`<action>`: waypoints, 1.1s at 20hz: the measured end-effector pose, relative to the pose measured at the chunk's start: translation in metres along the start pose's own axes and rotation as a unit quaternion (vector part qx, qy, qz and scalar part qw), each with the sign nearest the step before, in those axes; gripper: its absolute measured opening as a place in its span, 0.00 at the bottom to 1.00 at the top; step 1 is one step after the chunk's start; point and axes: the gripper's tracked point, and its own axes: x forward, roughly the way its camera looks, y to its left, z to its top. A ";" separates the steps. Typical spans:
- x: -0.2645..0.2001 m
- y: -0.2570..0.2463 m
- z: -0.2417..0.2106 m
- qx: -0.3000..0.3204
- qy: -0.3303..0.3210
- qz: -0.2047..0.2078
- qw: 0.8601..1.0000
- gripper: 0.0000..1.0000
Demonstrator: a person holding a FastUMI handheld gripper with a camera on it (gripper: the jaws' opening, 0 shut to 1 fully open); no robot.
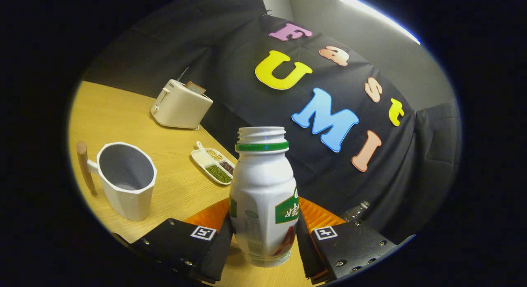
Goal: Take the bottle from table, then pour the juice into the cup, finally place the bottle on the coaster
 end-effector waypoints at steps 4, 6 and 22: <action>0.004 0.003 -0.002 0.061 0.003 0.015 0.998 0.71; 0.006 0.007 0.000 0.098 -0.004 0.027 0.995 0.71; 0.037 0.022 -0.009 0.295 -0.017 0.073 0.953 0.71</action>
